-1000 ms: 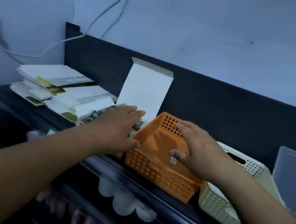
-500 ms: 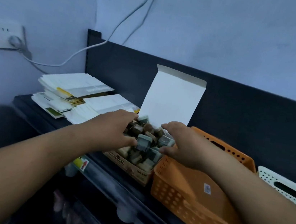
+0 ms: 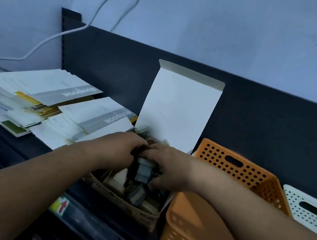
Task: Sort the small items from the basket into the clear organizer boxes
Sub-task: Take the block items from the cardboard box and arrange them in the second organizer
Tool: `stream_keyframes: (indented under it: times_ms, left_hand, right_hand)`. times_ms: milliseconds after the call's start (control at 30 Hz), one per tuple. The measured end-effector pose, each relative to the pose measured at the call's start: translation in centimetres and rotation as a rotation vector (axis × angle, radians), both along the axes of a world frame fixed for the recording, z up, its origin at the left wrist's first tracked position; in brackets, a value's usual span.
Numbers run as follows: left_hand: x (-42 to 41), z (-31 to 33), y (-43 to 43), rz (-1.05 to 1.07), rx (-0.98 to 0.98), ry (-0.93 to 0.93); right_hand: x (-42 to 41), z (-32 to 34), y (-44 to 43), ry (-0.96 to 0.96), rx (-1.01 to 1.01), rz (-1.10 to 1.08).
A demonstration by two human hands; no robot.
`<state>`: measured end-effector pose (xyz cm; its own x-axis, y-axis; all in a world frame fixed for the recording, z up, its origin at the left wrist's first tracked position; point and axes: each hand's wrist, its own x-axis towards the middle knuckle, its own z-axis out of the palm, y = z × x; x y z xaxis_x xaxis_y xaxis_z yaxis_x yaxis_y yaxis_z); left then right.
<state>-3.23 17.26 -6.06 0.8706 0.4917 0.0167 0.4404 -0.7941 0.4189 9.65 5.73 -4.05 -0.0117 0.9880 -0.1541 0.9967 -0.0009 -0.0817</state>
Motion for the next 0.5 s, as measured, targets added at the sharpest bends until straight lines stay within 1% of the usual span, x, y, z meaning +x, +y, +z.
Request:
stream_keyframes:
  times_ms: [133,267,333,400,500]
  left_hand:
    - [0.4,-0.1,1.8,-0.044,0.013,0.007]
    - [0.8,-0.1,2.9,-0.072,0.053,0.031]
    - [0.8,0.1,3.3,-0.074,0.025,-0.004]
    - [0.8,0.3,3.9,-0.069,-0.007,-0.056]
    - [0.8,1.0,3.9,-0.023,-0.075,-0.19]
  right_hand:
    - [-0.5,0.0,0.0,0.038,0.026,-0.062]
    - [-1.3,0.3,0.1,0.015,0.081,-0.144]
    - [-1.6,0.6,-0.1,0.037,0.139,-0.198]
    - [-1.9,0.9,-0.4,0.113,0.212,-0.287]
    - [-2.0,1.5,-1.3,0.229,0.33,-0.41]
